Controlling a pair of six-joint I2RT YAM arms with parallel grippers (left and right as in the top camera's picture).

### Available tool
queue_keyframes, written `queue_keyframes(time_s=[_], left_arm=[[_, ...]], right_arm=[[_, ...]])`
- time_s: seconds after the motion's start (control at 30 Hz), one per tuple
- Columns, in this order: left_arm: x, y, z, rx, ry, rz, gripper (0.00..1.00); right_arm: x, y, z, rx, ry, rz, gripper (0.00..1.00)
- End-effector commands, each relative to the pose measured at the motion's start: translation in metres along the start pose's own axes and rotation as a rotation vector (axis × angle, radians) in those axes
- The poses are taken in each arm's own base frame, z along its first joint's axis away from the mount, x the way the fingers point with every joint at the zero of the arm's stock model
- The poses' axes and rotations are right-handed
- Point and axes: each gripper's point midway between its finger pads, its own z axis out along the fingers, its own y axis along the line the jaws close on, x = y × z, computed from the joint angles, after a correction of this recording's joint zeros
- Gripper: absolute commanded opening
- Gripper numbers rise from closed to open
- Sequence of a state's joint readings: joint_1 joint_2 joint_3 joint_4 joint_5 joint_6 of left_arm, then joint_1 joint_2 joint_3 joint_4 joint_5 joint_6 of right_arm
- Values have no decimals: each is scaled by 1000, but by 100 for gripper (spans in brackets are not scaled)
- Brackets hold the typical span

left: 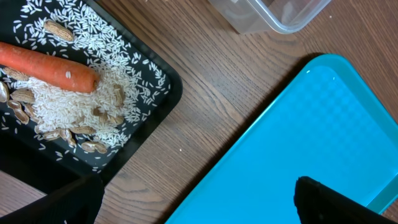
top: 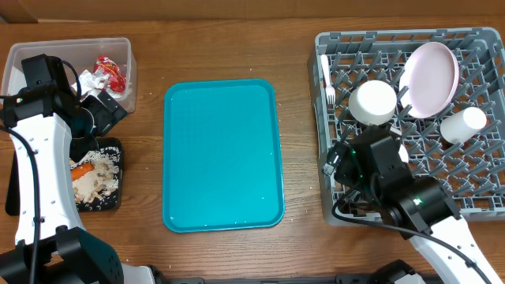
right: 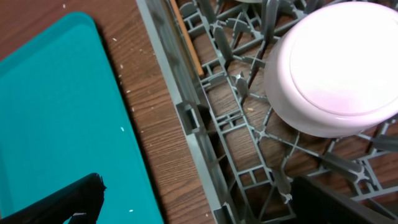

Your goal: Sort waste into correct bins and load items into the dishwasher rack

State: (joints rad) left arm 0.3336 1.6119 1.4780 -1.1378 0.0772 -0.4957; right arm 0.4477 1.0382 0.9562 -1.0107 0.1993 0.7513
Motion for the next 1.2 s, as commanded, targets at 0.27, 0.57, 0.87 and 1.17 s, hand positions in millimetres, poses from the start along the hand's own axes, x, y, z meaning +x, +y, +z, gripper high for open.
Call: queue_keyframes(time_s=[0.27,0.57,0.87,1.17], left_arm=[[-2,-4,-6,9,-17,3,100],[-2,-4,-6,9,-17,3,100],[-2,-4,-6,9,-18,3,100],[-2,-4,-6,9,-18,2,100]], right_arm=[[-10,6,-11,-71,-78,22,100],[-14,-10,13,-516,-459,178,100],[-11,-23,11,-652,-690,33,100],[-11,-42,7,-520,-787,-85,100]])
